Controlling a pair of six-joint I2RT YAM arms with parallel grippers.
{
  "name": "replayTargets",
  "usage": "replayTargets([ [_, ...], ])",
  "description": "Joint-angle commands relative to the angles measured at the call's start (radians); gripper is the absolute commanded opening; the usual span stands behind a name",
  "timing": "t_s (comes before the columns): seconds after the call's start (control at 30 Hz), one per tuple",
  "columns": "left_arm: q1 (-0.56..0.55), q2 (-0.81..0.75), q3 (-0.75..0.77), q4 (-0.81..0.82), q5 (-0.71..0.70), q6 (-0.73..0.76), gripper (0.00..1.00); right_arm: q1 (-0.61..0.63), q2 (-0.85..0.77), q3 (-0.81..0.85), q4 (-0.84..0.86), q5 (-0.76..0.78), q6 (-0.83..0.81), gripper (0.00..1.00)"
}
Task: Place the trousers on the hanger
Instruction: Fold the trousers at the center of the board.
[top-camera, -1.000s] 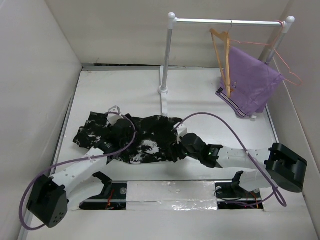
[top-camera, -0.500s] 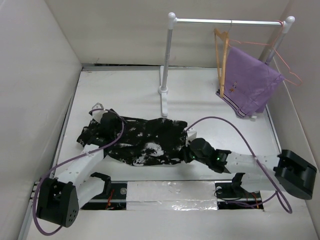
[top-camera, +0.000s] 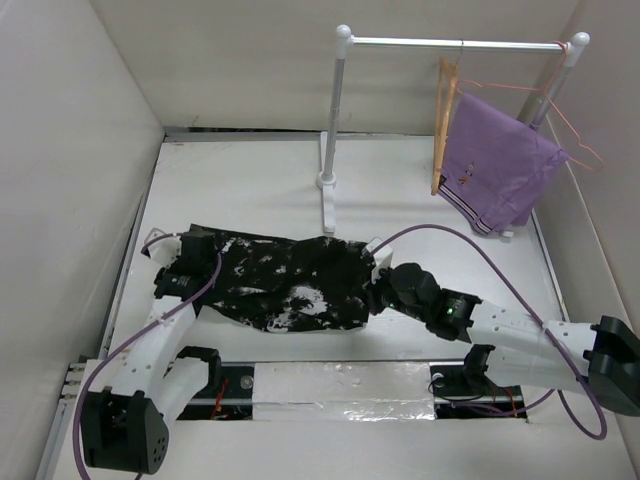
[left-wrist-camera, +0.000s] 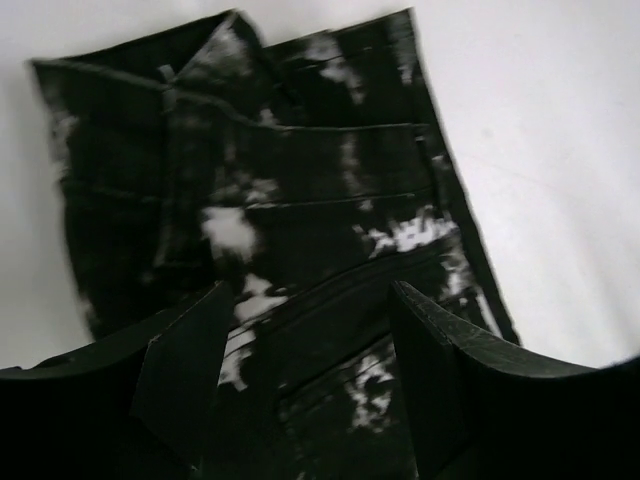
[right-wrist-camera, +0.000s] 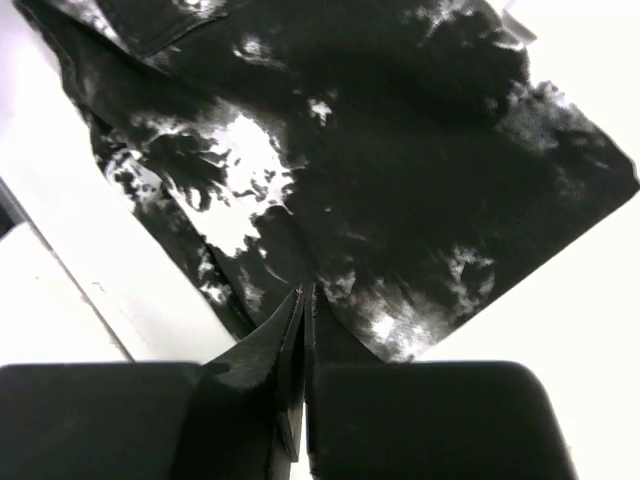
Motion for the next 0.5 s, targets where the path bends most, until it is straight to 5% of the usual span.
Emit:
replayTargets([
  [0.0,0.005,-0.078,0.045,-0.215,-0.096,-0.096,0.61,-0.028,0.022,0.021,0.067,-0.048,-0.074,0.00],
  [0.17,0.016,-0.125,-0.025,-0.146,-0.050,-0.084,0.61,-0.071,0.065,-0.018,0.166,-0.179,-0.057,0.14],
  [0.33,0.037,0.102,-0.093,0.039,0.041,-0.129,0.56,-0.178,0.130,-0.056,0.196,-0.186,-0.011,0.17],
  [0.47,0.037,0.202,-0.092,0.115,0.018,-0.187,0.53,-0.333,0.221,-0.101,0.284,-0.380,0.039,0.18],
])
